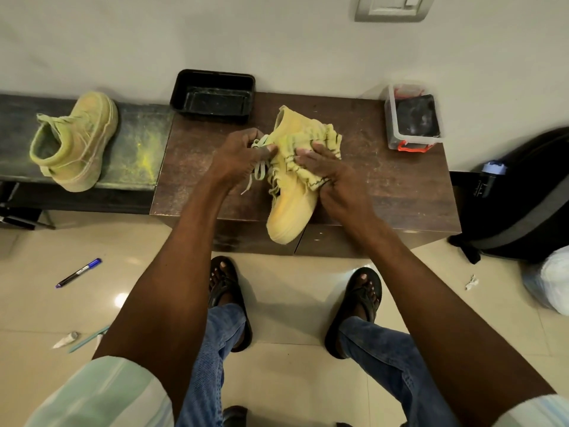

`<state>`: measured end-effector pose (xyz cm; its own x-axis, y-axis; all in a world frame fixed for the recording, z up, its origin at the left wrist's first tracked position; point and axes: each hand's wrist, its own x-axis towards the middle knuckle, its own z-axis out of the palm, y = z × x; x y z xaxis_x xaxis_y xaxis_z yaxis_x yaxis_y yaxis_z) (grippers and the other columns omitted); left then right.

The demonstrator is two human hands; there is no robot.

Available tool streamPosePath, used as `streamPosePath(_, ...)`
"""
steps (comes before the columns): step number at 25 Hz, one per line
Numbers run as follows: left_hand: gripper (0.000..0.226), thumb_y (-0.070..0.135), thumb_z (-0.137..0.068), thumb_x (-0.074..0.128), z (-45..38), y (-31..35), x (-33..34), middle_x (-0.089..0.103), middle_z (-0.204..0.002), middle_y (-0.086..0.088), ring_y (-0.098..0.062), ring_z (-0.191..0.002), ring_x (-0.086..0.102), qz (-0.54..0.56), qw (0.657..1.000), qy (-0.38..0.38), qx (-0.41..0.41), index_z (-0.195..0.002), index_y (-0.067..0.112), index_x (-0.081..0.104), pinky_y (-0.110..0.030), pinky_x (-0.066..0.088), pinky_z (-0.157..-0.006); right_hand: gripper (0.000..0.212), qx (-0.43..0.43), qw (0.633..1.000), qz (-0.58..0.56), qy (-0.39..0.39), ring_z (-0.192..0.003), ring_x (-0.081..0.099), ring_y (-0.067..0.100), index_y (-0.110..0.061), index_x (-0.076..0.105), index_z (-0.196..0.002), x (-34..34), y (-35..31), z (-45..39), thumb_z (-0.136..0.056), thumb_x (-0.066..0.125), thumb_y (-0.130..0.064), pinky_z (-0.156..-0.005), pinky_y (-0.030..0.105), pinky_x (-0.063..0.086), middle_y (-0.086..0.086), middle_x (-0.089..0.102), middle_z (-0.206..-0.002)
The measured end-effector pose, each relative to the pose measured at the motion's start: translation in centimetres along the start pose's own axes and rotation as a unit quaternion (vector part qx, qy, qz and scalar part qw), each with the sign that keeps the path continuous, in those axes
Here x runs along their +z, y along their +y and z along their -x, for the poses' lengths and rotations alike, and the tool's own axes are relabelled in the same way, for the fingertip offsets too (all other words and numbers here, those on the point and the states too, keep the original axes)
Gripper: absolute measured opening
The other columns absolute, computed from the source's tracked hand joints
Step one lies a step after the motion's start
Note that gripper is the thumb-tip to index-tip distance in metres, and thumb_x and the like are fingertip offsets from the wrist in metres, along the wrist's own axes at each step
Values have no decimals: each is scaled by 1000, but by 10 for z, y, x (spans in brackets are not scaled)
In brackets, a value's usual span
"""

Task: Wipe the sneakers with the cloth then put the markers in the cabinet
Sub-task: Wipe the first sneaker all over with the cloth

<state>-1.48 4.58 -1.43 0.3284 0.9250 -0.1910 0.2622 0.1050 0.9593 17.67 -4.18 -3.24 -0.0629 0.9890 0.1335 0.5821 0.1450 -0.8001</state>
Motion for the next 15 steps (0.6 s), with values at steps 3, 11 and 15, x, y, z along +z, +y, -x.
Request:
streamPosePath(3,12,14,-88,66,2,1,2,57,-74,-13,-23,-63,53,-9,1000,-25,-2,-82,9,58,-32,45,-59,63,90,992,-2,92,-138,34,13,-11,60,-127,-9,6,-8,-72,37,9,-117,23,23,-4,51,-137)
streamPosePath(11,10,11,-88,66,5,5,7,59,-74,-11,-18,-60,56,-48,998,-29,33,-86,3,60,-31,47,-57,60,21,993,10,116,-122,47,4,-10,61,-126,-8,-13,-4,-71,40,4,-107,25,39,-1,60,-128)
streamPosePath(15,8,21,-87,68,7,22,13,61,-74,3,-10,-65,56,-123,988,-17,91,-87,15,64,-30,46,-61,45,206,933,-131,266,-97,66,9,-15,65,-121,-30,8,-7,-84,50,5,-90,37,54,-7,66,-113)
